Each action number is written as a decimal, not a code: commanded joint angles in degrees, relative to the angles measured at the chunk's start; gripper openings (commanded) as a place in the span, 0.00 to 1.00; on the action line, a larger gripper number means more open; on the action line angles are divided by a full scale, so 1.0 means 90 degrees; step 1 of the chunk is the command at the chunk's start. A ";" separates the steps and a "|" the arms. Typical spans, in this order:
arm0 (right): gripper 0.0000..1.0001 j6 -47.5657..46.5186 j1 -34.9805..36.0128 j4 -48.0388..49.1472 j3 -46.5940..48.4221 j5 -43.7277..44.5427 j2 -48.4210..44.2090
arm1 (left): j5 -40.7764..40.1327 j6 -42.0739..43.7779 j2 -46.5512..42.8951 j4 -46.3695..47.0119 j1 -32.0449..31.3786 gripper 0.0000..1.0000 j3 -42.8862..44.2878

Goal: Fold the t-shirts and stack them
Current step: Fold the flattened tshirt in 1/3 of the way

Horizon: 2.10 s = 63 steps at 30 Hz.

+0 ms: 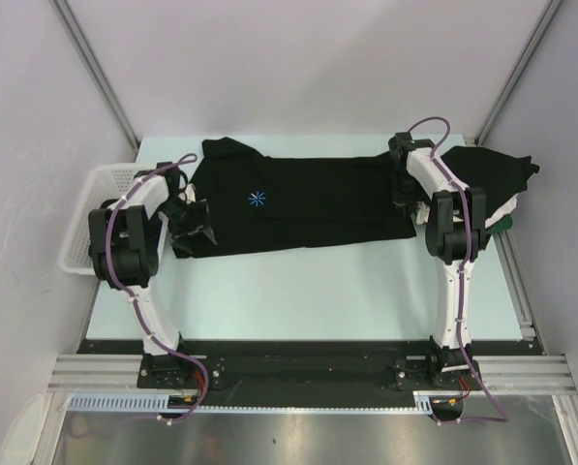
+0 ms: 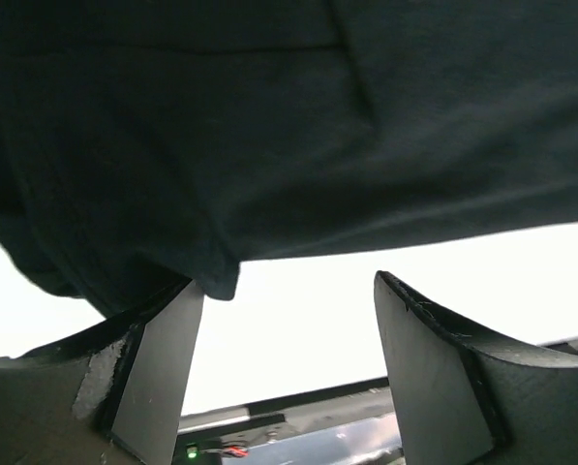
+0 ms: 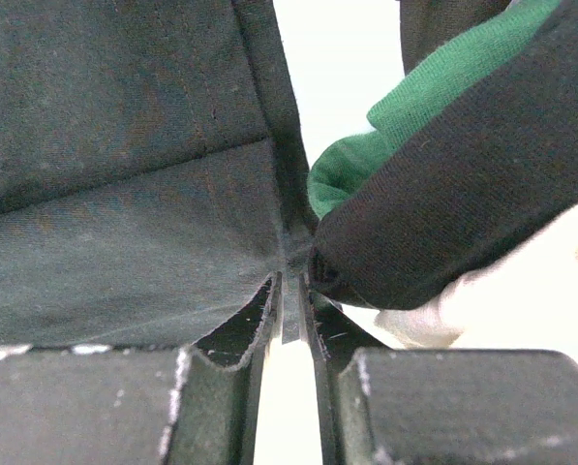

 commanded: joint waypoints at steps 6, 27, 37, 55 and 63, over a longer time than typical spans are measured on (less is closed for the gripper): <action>0.17 -0.0015 0.0003 0.0006 -0.0061 0.0118 -0.0268 | 0.0663 -0.0080 -0.0321 0.0478 0.0656 0.77 0.0077; 0.18 0.0005 -0.0017 0.0035 -0.0062 0.0030 -0.0229 | 0.1054 0.0115 0.0031 0.0009 0.0286 0.85 0.0213; 0.18 0.0005 -0.0056 0.0065 -0.0062 -0.0039 -0.0229 | 0.0624 0.0222 0.0080 -0.0098 -0.0105 0.99 0.0291; 0.19 0.0025 -0.0075 0.0045 0.0095 -0.0214 -0.0092 | 0.0770 0.0349 0.0060 -0.0284 -0.0398 0.99 0.0291; 0.19 0.0024 -0.0105 0.0055 0.0046 -0.0273 -0.0121 | 0.0810 0.0418 0.0168 -0.0342 -0.0750 1.00 0.0399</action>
